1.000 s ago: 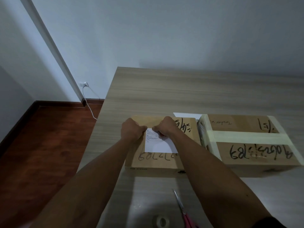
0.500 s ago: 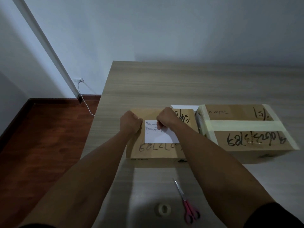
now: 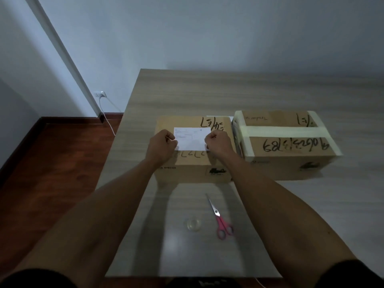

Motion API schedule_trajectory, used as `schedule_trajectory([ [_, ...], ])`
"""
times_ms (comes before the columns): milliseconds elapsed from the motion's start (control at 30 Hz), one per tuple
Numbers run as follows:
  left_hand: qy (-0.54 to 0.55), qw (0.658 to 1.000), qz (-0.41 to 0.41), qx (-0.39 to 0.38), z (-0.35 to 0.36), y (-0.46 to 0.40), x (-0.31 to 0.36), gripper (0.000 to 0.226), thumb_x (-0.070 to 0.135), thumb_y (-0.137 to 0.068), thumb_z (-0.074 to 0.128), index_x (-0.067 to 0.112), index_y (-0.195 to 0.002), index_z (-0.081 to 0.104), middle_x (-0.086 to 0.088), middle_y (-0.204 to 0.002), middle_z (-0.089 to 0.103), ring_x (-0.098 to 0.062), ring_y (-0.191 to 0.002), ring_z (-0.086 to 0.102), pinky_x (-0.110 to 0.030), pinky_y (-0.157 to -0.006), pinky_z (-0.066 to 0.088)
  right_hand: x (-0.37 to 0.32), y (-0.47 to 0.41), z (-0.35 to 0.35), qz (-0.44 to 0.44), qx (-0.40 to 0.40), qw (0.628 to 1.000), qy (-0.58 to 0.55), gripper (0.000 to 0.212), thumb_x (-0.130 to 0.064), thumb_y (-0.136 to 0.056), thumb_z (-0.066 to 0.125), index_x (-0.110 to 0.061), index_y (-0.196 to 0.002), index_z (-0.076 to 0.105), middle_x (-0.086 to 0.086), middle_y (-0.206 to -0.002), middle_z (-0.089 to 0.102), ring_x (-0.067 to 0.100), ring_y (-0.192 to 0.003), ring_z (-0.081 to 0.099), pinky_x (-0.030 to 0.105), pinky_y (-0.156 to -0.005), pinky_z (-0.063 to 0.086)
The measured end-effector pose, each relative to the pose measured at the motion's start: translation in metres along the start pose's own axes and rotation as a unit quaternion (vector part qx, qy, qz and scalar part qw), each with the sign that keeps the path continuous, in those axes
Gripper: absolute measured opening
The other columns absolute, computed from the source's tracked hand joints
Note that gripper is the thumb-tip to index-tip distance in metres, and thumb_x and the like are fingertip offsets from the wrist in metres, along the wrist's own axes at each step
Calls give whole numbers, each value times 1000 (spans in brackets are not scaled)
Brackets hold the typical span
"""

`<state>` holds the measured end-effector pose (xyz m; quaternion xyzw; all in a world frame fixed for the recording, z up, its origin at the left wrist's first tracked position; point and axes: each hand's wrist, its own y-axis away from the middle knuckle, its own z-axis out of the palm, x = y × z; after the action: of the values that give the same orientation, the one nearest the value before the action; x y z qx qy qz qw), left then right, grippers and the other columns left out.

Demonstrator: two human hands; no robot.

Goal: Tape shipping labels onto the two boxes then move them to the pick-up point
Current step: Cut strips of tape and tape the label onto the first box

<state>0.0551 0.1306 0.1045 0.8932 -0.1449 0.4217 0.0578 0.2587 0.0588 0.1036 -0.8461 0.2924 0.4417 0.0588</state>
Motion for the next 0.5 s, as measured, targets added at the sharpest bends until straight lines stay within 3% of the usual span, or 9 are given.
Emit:
schedule_trajectory([
  [67, 1, 1000, -7, -2, 7, 22, 3, 7, 18, -90, 70, 17, -94, 65, 6, -78, 64, -3, -70, 57, -17, -59, 38, 15, 18, -7, -12, -7, 1000, -8, 18, -11, -95, 54, 2, -85, 63, 17, -87, 69, 32, -83, 68, 43, -72, 55],
  [200, -1, 1000, -11, 15, 26, 70, 5, 5, 20, -89, 68, 18, -92, 65, 8, -77, 64, -8, -72, 59, -23, -63, 42, 44, 56, -15, -42, 4, 999, -26, 12, -10, -94, 60, -3, -90, 69, 12, -94, 72, 24, -86, 65, 39, -77, 55],
  [333, 8, 1000, -15, -20, 47, 115, 1, 3, 15, -90, 64, 14, -89, 62, 3, -74, 61, -13, -70, 56, -29, -64, 43, 75, 85, -17, -46, -4, 998, -47, 12, -7, -94, 61, -7, -84, 67, 2, -78, 64, 24, -81, 62, 40, -77, 53],
  [500, -1, 998, -41, -44, 66, 159, -13, 7, 15, -90, 70, 14, -89, 62, -1, -81, 64, -16, -75, 59, -32, -71, 49, 111, 121, -15, -33, -56, 996, -54, 31, -4, -95, 59, -20, -68, 57, -1, -65, 58, 22, -69, 57, 39, -70, 50],
])
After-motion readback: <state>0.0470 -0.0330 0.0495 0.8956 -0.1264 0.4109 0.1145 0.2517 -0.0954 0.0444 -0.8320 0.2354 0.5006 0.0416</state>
